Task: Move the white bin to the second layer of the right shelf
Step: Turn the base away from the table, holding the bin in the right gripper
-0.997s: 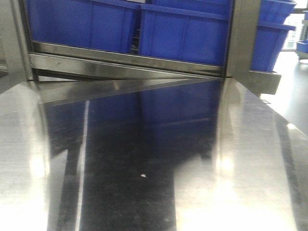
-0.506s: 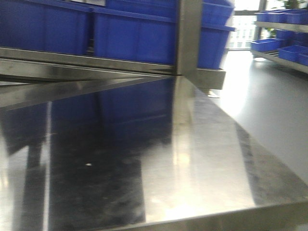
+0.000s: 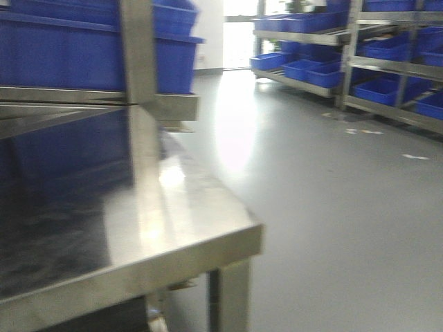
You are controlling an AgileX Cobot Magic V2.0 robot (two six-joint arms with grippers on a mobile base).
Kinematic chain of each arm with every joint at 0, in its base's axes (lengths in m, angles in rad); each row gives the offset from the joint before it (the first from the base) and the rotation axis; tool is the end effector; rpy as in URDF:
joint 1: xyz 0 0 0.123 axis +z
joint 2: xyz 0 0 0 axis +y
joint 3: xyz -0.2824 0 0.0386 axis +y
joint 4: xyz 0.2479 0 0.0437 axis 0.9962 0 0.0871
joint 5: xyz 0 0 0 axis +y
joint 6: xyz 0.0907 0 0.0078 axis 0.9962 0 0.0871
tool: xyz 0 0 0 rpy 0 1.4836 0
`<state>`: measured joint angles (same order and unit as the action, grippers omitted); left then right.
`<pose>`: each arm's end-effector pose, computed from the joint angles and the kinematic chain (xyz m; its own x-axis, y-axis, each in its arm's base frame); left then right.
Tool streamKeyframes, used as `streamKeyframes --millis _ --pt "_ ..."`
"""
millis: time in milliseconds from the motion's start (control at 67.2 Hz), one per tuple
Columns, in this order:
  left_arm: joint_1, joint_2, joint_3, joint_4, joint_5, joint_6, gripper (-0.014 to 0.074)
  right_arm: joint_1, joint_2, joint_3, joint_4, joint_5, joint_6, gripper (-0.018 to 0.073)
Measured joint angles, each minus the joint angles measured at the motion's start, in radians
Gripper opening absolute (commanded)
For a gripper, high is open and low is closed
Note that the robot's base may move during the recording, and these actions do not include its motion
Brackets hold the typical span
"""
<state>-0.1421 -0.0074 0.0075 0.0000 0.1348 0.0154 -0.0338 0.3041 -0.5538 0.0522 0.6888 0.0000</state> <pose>0.0556 -0.0080 0.1987 -0.0450 0.0220 -0.9987 0.1423 0.9897 0.0154 0.0570 0.0011 0.3166 -0.3435 0.0519 -0.9377 0.0165 0.9987 0.0492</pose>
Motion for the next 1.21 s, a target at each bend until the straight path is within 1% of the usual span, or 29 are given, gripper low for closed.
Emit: streamKeyframes --millis 1205 --pt "0.000 0.000 0.000 0.000 0.000 0.000 0.0085 0.000 0.000 0.000 0.000 0.000 0.000 0.0057"
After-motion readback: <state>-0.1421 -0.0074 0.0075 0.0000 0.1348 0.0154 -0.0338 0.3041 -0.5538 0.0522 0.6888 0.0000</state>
